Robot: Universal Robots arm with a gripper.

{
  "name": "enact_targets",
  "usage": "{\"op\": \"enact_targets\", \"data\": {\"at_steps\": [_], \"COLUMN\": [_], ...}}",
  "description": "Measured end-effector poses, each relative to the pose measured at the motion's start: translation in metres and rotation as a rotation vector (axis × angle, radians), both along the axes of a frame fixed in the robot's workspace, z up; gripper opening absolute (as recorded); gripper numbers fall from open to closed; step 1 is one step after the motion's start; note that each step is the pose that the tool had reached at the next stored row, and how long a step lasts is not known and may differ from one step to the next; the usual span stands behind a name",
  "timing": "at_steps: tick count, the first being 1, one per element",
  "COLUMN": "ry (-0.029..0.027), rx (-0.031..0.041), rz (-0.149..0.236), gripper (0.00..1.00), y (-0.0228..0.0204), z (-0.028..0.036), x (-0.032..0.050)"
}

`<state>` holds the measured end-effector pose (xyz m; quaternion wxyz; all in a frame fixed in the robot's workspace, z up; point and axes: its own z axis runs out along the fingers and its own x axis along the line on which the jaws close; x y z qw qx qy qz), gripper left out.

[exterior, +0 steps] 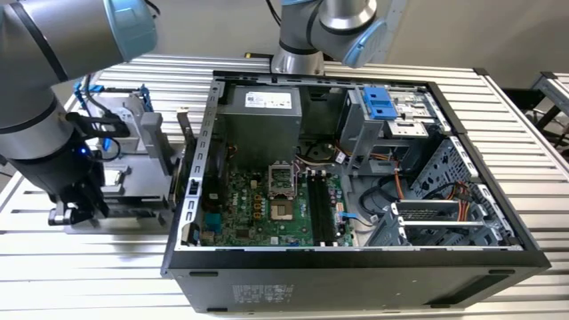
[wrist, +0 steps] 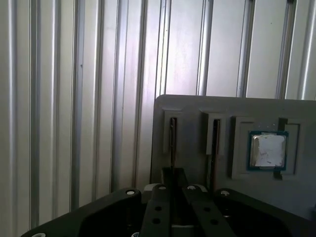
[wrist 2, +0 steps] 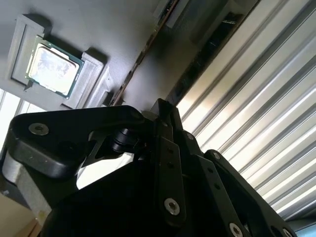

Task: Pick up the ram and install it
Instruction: 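Pick up the ram and move it above insertion slot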

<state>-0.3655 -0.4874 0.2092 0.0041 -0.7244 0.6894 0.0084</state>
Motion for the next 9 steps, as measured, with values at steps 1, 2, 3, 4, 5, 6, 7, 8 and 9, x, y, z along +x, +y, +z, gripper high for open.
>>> {"op": "enact_targets", "data": {"at_steps": [1, 2, 3, 4, 5, 6, 7, 8, 9], "ry": [-0.0001, -0.0001, 0.0, -0.0001, -0.0002, -0.0002, -0.0001, -0.0001, -0.0001], "rx": [0.0, 0.0001, 0.0001, 0.0001, 0.0001, 0.0001, 0.0001, 0.0001, 0.0001], "rz": [0.0, 0.0, 0.0, 0.0, 0.0, 0.0, 0.0, 0.0, 0.0], "gripper": [0.0, 0.0, 0.0, 0.0, 0.0, 0.0, 0.0, 0.0, 0.0], "y": [0.0, 0.0, 0.0, 0.0, 0.0001, 0.0, 0.0, 0.0, 0.0], "z": [0.0012, 0.0023, 0.0033, 0.0042, 0.0052, 0.0062, 0.0075, 0.0088, 0.0101], "x": [0.0, 0.0, 0.0, 0.0, 0.0, 0.0, 0.0, 0.0, 0.0]}}
